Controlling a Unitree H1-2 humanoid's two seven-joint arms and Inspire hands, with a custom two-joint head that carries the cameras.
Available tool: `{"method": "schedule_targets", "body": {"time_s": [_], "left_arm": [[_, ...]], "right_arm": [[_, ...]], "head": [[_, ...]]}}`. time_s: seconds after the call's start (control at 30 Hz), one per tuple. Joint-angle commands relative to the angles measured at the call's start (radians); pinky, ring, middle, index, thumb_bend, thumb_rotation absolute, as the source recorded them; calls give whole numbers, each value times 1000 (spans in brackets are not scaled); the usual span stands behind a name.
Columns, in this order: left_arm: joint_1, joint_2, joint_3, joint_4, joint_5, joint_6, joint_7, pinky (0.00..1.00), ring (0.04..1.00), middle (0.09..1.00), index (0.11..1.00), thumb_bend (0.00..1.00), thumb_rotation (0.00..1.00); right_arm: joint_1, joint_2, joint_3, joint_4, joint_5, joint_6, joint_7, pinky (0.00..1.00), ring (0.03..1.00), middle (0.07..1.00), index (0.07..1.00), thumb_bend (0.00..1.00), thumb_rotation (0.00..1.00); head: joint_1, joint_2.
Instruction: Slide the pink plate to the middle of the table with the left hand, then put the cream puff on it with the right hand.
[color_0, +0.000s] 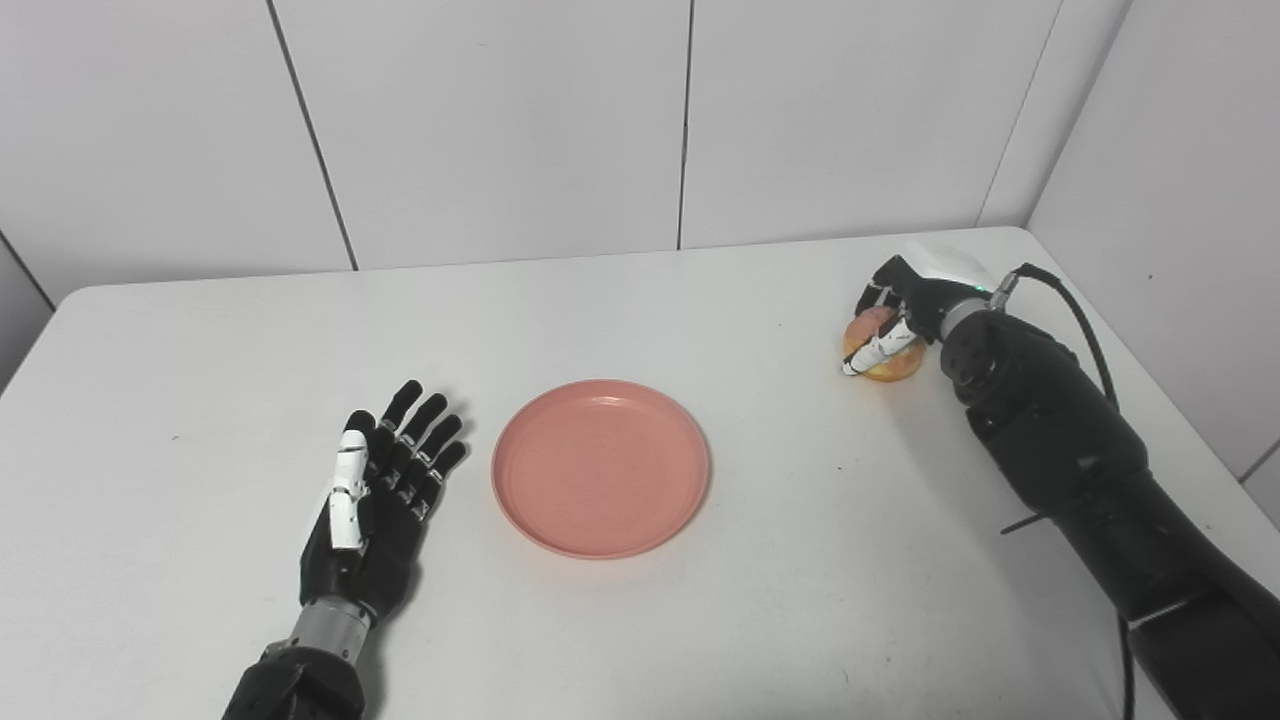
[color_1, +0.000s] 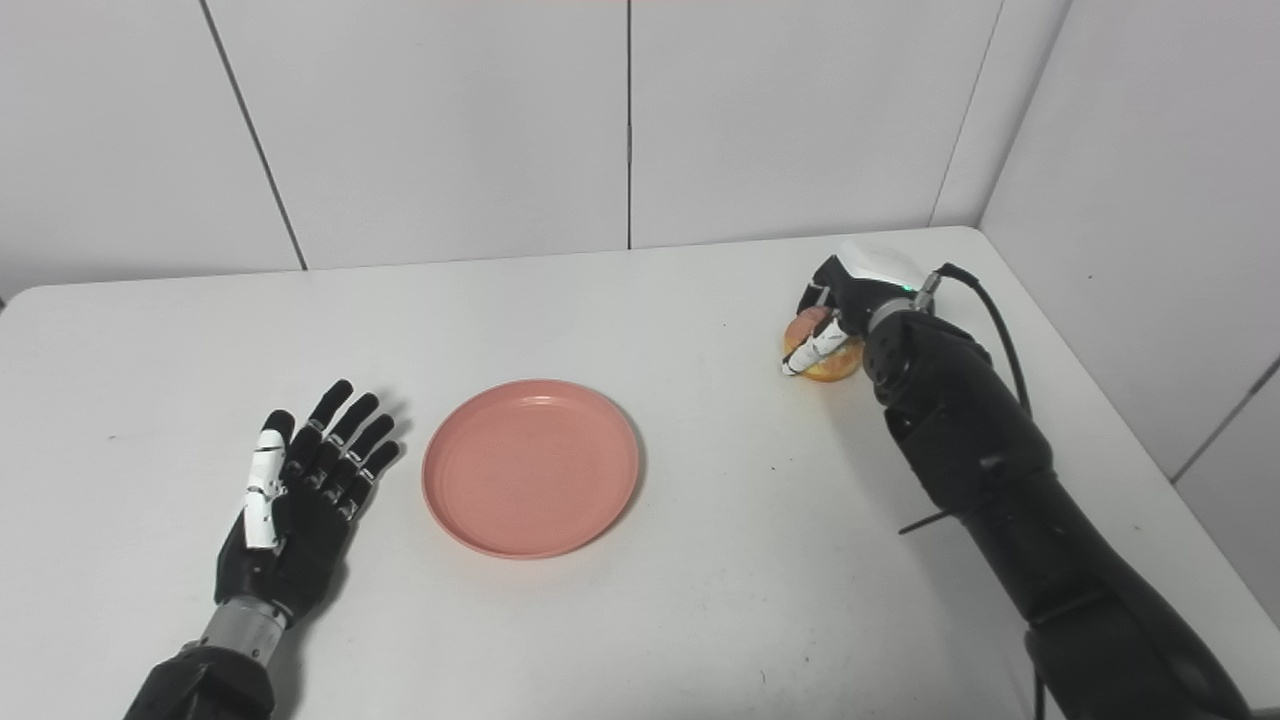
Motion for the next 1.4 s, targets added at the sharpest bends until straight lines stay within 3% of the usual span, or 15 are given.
{"method": "schedule_targets", "body": {"time_s": [0.0, 0.13, 0.37, 0.63, 1.1, 1.37], "left_arm": [[4, -3, -4, 4, 6, 25, 14, 933, 915, 922, 912, 451, 1000], [4, -9, -7, 0, 3, 27, 17, 937, 918, 927, 918, 450, 1000], [5, -28, -20, -20, 24, 35, 48, 920, 910, 919, 910, 442, 1000], [6, -54, -37, -43, 57, 18, 83, 907, 902, 907, 899, 429, 1000], [25, -88, -93, -150, 212, -40, 150, 929, 914, 920, 909, 481, 1000], [46, -114, -113, -185, 305, -64, 193, 926, 917, 914, 899, 496, 1000]], "right_arm": [[-34, -12, -38, -95, -22, 4, 9, 301, 370, 455, 528, 524, 0], [-22, 11, -66, -200, -35, 4, 51, 298, 360, 439, 539, 520, 0], [-28, 56, -58, -357, -42, 4, 134, 293, 366, 439, 542, 519, 0], [-34, 150, -9, -485, -63, 3, 207, 298, 377, 437, 544, 517, 0], [-48, 245, 101, -489, -64, -8, 208, 269, 353, 432, 541, 519, 0], [-30, 275, 142, -469, -7, -61, 198, 300, 366, 420, 536, 518, 0]], "head": [[6, -1], [15, -1], [44, 0], [88, 5], [153, 12], [200, 18]]}}
